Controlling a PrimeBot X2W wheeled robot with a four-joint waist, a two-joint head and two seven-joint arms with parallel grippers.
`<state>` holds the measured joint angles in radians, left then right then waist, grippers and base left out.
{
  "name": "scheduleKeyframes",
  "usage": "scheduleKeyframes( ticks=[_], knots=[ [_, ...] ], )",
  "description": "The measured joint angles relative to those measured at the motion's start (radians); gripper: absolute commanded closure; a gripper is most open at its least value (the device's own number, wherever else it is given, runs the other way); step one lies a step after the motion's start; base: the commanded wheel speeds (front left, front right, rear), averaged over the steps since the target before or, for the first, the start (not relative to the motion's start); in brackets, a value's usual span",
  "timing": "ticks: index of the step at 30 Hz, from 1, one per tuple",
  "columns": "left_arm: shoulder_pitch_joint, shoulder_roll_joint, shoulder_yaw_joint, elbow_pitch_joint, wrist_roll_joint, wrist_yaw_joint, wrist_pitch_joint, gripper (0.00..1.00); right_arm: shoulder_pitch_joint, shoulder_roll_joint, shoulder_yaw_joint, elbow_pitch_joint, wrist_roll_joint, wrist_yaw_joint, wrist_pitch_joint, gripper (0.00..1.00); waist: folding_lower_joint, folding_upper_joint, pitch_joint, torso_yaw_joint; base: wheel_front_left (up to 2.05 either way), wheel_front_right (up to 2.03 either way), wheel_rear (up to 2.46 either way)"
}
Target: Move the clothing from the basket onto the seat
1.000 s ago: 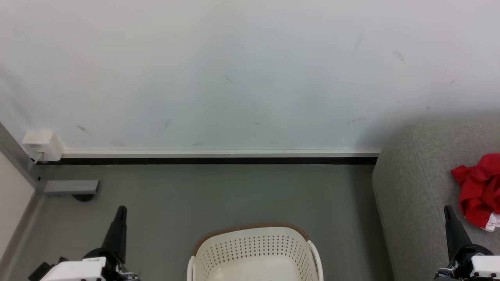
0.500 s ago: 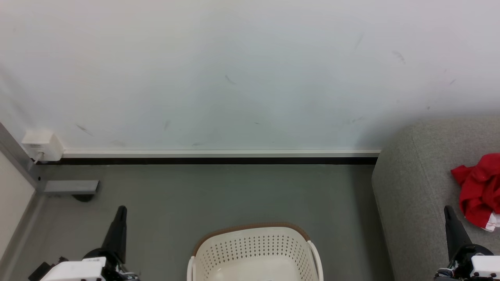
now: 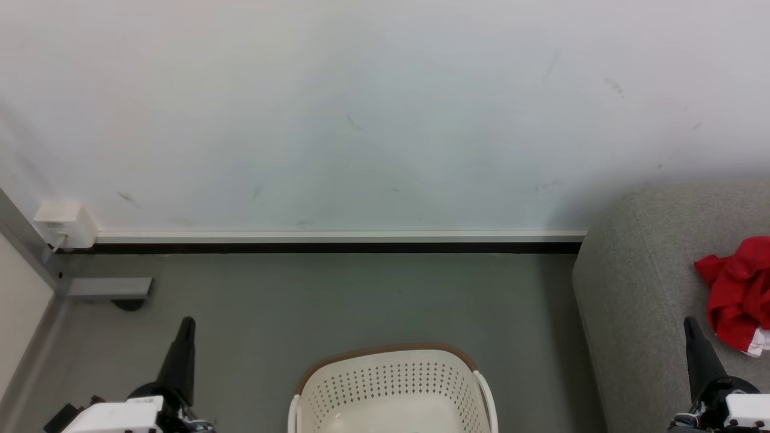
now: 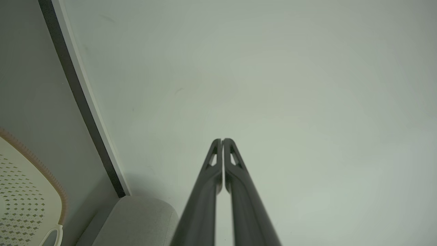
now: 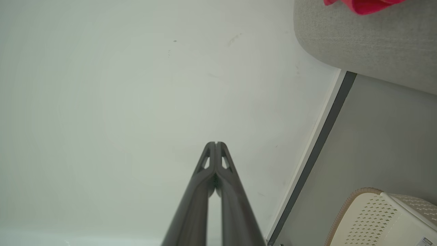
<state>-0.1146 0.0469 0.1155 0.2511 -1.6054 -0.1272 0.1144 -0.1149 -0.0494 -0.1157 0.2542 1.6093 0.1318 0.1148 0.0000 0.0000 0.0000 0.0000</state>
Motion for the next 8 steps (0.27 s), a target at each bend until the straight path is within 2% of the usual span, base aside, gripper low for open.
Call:
scheduleKeyframes(
  ticks=[8],
  knots=[
    [0.000,0.000,0.000,0.000,0.000,0.000,0.000,1.00,0.000,0.000,0.000,0.000,0.000,0.000,0.000,1.00,0.0000,0.0000,0.000,0.000,0.00,0.00,0.00]
  ],
)
